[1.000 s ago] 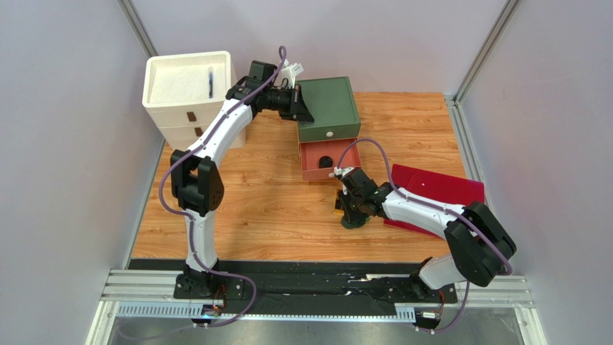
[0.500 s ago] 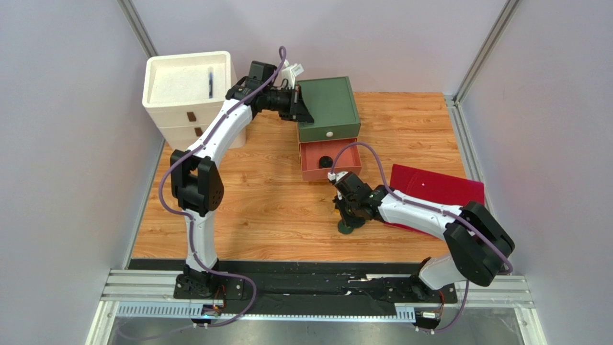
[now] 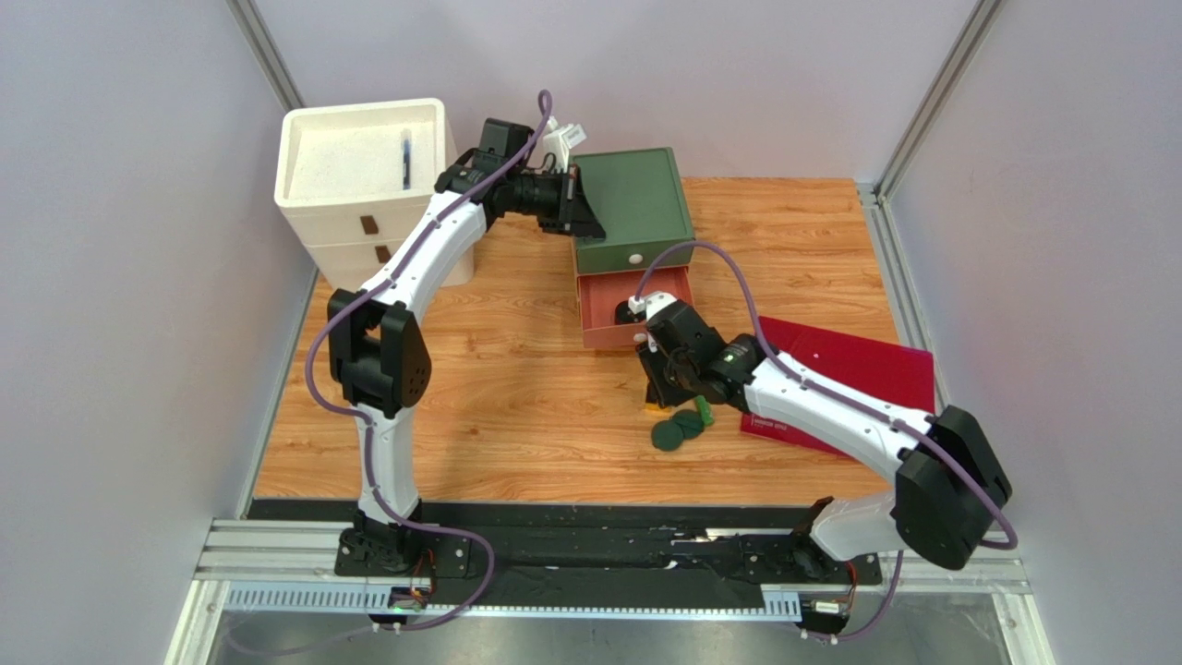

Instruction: Organize the makeup

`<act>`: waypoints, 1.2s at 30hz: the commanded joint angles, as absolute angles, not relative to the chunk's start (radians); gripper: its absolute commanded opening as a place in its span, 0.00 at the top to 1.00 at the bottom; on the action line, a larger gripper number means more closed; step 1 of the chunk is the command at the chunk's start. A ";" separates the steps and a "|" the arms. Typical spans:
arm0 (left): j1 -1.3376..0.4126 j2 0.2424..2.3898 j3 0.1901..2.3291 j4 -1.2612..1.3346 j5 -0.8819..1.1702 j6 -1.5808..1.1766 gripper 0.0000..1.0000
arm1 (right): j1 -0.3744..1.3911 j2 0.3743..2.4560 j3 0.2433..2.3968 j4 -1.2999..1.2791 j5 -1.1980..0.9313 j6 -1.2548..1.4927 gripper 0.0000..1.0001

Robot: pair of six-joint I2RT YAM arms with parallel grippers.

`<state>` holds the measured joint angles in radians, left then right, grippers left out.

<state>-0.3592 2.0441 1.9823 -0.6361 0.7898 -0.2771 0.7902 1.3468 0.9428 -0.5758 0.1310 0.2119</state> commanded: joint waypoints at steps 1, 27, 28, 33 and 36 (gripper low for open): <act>-0.364 2.045 1.942 -0.733 0.744 -0.224 1.00 | 0.795 1.425 0.969 -0.640 0.098 0.221 0.66; -0.365 2.025 1.888 -0.733 0.761 -0.206 1.00 | 0.911 1.617 0.946 -0.675 0.044 0.319 0.55; -0.365 2.022 1.887 -0.732 0.761 -0.207 1.00 | 0.914 1.621 0.946 -0.681 0.057 0.321 0.55; -0.367 2.022 1.882 -0.732 0.761 -0.206 1.00 | 0.916 1.647 0.953 -0.695 0.081 0.316 0.54; -0.368 2.023 1.881 -0.730 0.762 -0.207 1.00 | 0.922 1.629 0.977 -0.721 0.109 0.308 0.55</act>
